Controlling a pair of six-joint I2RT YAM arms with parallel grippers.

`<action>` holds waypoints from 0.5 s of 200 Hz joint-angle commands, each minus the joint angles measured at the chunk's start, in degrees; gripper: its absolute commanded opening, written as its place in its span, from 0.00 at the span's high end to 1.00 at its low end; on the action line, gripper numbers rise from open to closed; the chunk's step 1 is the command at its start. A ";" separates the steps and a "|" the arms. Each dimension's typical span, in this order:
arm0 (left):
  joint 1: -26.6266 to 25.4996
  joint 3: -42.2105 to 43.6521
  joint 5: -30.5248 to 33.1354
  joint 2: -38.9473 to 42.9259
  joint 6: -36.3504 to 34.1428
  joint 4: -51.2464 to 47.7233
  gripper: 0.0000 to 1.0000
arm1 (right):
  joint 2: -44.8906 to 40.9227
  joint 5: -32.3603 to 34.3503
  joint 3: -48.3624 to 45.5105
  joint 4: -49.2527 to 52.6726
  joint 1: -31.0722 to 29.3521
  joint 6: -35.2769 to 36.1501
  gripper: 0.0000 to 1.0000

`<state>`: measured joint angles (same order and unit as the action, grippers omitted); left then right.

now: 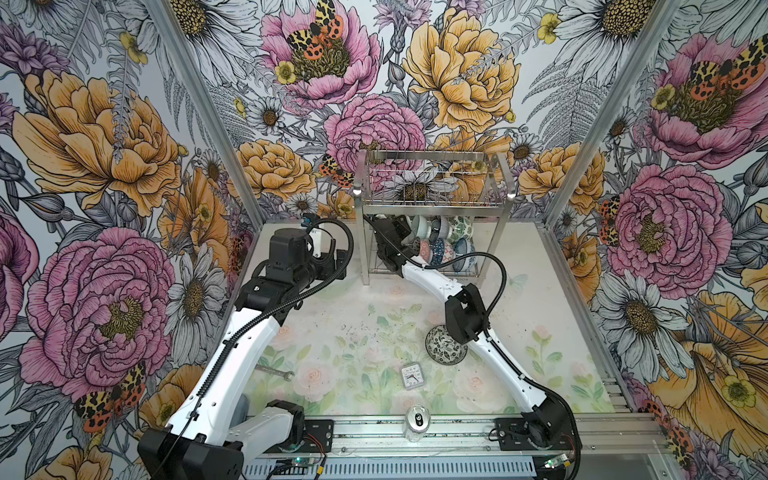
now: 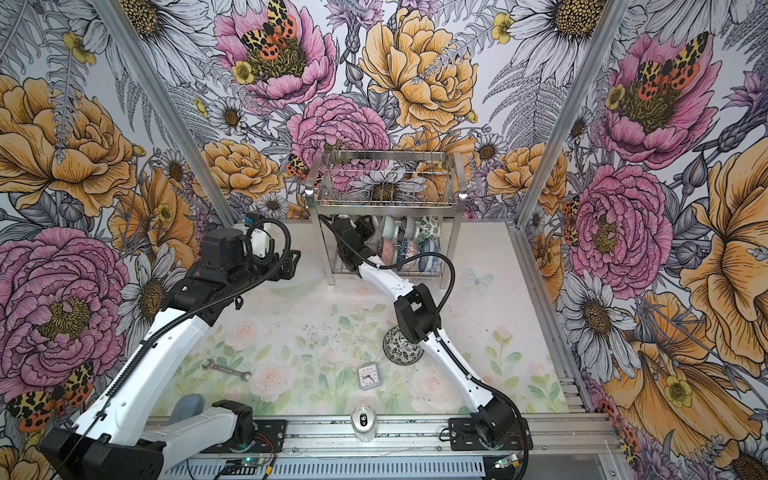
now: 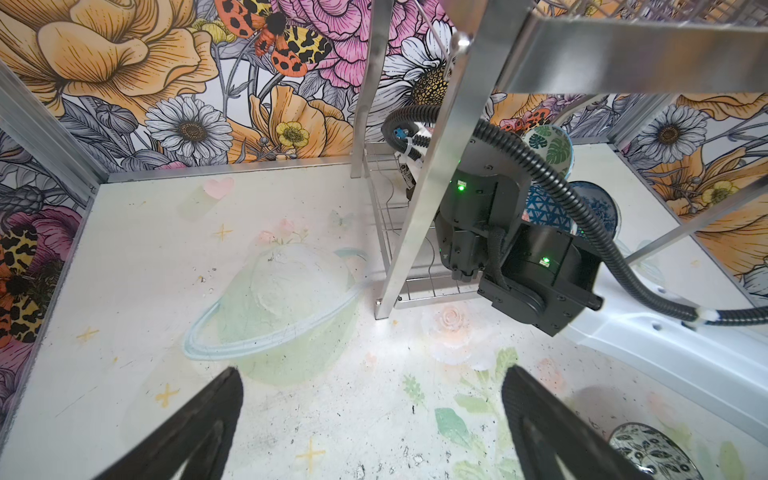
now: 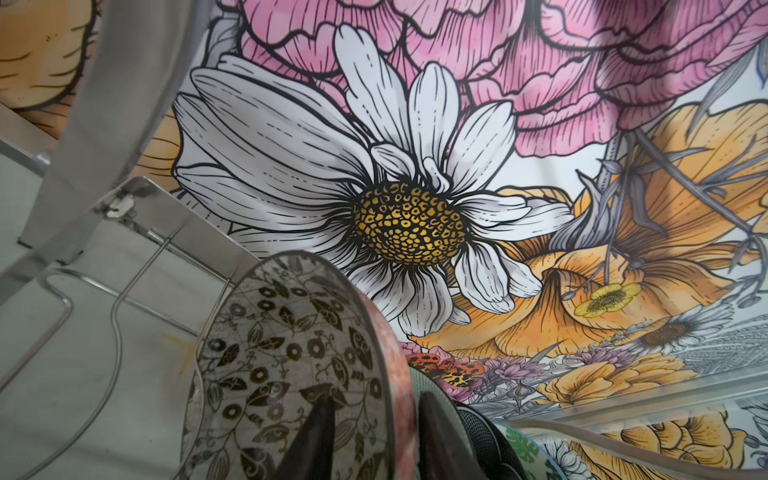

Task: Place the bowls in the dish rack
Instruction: 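Lower the leaf-patterned bowl into an upper rack slot with the right gripper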

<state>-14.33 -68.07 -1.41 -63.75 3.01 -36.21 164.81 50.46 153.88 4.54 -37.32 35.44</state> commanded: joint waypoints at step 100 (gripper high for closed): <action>0.49 0.20 -1.80 0.22 0.47 0.62 0.01 | -7.20 -3.08 -4.36 3.21 -0.99 -5.24 0.18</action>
<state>-14.33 -68.07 -1.63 -63.75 3.01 -36.21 163.04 48.10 149.95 7.22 -37.58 31.14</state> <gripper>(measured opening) 0.986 0.757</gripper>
